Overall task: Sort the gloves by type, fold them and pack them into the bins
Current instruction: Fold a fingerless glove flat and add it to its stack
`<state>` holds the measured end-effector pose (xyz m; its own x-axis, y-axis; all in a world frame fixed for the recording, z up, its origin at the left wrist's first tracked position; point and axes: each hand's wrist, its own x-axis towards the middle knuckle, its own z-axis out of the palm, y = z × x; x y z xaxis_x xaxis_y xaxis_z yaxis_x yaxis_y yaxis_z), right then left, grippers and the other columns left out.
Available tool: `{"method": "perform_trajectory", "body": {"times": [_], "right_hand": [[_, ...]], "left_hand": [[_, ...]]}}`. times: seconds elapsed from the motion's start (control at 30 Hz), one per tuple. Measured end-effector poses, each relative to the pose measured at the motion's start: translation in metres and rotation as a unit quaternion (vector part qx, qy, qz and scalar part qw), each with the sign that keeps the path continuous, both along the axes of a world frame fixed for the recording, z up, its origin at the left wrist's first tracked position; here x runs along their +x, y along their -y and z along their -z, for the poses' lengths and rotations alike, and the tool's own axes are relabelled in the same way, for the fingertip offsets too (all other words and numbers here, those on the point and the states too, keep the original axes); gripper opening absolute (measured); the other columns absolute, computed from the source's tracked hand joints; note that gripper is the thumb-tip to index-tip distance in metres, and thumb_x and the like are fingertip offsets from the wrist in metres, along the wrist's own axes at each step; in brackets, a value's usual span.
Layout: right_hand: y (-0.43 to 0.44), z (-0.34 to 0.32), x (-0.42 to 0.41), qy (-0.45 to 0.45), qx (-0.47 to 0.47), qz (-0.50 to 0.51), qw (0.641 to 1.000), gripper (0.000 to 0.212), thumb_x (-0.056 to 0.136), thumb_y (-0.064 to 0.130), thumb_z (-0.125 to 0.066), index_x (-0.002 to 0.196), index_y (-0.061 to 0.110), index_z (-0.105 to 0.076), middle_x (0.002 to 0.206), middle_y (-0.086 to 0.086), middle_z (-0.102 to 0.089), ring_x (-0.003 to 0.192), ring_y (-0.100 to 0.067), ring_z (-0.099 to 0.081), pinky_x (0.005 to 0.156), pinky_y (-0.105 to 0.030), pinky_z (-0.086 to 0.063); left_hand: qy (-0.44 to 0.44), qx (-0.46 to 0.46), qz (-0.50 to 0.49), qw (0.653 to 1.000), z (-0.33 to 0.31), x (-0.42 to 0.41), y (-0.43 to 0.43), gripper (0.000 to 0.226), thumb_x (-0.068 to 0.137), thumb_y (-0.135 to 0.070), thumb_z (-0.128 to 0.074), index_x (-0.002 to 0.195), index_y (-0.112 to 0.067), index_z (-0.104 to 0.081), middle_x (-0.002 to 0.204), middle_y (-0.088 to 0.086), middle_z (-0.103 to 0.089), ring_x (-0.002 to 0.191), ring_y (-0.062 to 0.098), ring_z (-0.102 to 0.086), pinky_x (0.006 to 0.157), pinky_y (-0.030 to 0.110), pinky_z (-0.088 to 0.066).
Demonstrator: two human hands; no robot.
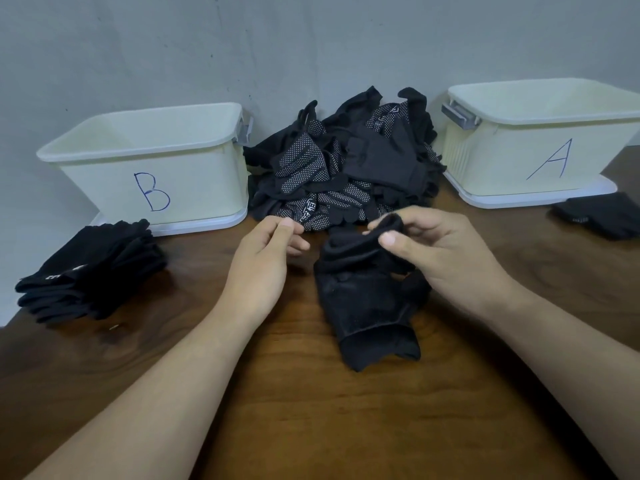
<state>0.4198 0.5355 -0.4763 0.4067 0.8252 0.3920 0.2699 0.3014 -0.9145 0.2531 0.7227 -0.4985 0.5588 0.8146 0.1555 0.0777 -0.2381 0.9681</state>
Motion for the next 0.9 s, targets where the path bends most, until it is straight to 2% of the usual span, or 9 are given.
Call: {"method": "perform_trajectory", "body": {"times": [0.1, 0.23, 0.3, 0.37, 0.53, 0.63, 0.73, 0.83, 0.9], "right_hand": [[0.019, 0.000, 0.006, 0.082, -0.051, -0.058, 0.994, 0.026, 0.088, 0.011, -0.079, 0.113, 0.014, -0.080, 0.118, 0.000, -0.080, 0.125, -0.017, -0.070, 0.111, -0.031, -0.052], [0.042, 0.001, 0.024, 0.167, -0.131, -0.127, 0.969, 0.050, 0.087, -0.004, -0.082, 0.130, 0.019, -0.074, 0.140, 0.007, -0.070, 0.149, -0.012, -0.048, 0.126, -0.040, -0.037], [0.049, 0.001, 0.031, 0.172, -0.142, -0.117, 0.968, 0.058, 0.087, -0.015, -0.076, 0.133, 0.019, -0.072, 0.144, 0.007, -0.067, 0.150, -0.010, -0.046, 0.126, -0.033, -0.034], [0.054, 0.003, 0.037, 0.145, -0.129, -0.080, 0.978, 0.055, 0.088, -0.023, -0.070, 0.130, 0.014, -0.073, 0.139, 0.004, -0.070, 0.144, -0.012, -0.054, 0.123, -0.031, -0.038], [0.051, 0.012, 0.042, 0.162, -0.137, 0.024, 0.977, 0.036, 0.091, -0.002, -0.078, 0.114, 0.026, -0.079, 0.121, 0.008, -0.075, 0.127, -0.014, -0.066, 0.119, -0.046, -0.045], [0.052, 0.010, 0.038, 0.272, -0.164, 0.012, 0.948, 0.033, 0.089, 0.011, -0.084, 0.111, 0.035, -0.078, 0.120, 0.015, -0.072, 0.124, -0.016, -0.063, 0.110, -0.038, -0.049], [0.053, 0.008, 0.033, 0.326, -0.151, 0.002, 0.933, 0.026, 0.087, 0.020, -0.086, 0.107, 0.037, -0.078, 0.119, 0.018, -0.070, 0.121, -0.019, -0.061, 0.101, -0.033, -0.049], [0.050, 0.011, 0.028, 0.366, -0.156, -0.003, 0.918, 0.024, 0.088, 0.030, -0.084, 0.109, 0.039, -0.077, 0.121, 0.022, -0.067, 0.124, -0.017, -0.058, 0.101, -0.030, -0.048], [0.050, 0.012, 0.026, 0.386, -0.167, 0.005, 0.907, 0.024, 0.088, 0.040, -0.081, 0.111, 0.041, -0.076, 0.121, 0.027, -0.064, 0.125, -0.013, -0.056, 0.100, -0.031, -0.049]], "left_hand": [[-0.014, 0.013, -0.001, 1.000, 0.000, 0.001, 0.001, 0.029, 0.111, -0.030, -0.048, 0.098, -0.021, -0.073, 0.088, 0.000, -0.078, 0.082, 0.011, -0.069, 0.085, 0.032, -0.050], [-0.029, 0.032, 0.011, 0.999, 0.000, -0.002, 0.004, 0.026, 0.109, -0.029, -0.050, 0.098, -0.023, -0.073, 0.090, -0.002, -0.078, 0.086, 0.013, -0.071, 0.090, 0.034, -0.054], [-0.042, 0.051, 0.020, 0.998, -0.003, -0.004, 0.006, 0.023, 0.108, -0.028, -0.053, 0.098, -0.024, -0.073, 0.089, -0.004, -0.077, 0.086, 0.012, -0.071, 0.088, 0.031, -0.052], [-0.059, 0.071, 0.036, 0.995, -0.007, -0.006, 0.012, 0.019, 0.107, -0.029, -0.057, 0.097, -0.023, -0.072, 0.084, -0.005, -0.074, 0.082, 0.012, -0.068, 0.082, 0.028, -0.051], [-0.086, 0.148, 0.082, 0.982, -0.016, -0.013, 0.029, 0.015, 0.103, -0.025, -0.064, 0.090, -0.021, -0.068, 0.073, 0.008, -0.062, 0.064, 0.013, -0.054, 0.061, 0.016, -0.042], [-0.103, 0.204, 0.099, 0.968, -0.015, -0.013, 0.037, 0.010, 0.102, -0.022, -0.066, 0.093, -0.021, -0.068, 0.072, 0.002, -0.059, 0.065, 0.016, -0.054, 0.063, 0.022, -0.044], [-0.147, 0.238, 0.069, 0.958, -0.016, -0.013, 0.034, 0.010, 0.104, -0.024, -0.061, 0.095, -0.024, -0.066, 0.068, -0.007, -0.065, 0.064, 0.009, -0.059, 0.065, 0.022, -0.046], [-0.224, 0.172, 0.076, 0.956, -0.018, -0.018, 0.021, 0.010, 0.106, -0.024, -0.056, 0.102, -0.031, -0.062, 0.074, -0.011, -0.076, 0.061, 0.005, -0.060, 0.072, 0.030, -0.050], [-0.233, 0.102, 0.100, 0.962, -0.020, -0.023, 0.015, 0.012, 0.107, -0.021, -0.055, 0.108, -0.032, -0.061, 0.080, -0.006, -0.079, 0.062, 0.011, -0.060, 0.078, 0.037, -0.051]]}}
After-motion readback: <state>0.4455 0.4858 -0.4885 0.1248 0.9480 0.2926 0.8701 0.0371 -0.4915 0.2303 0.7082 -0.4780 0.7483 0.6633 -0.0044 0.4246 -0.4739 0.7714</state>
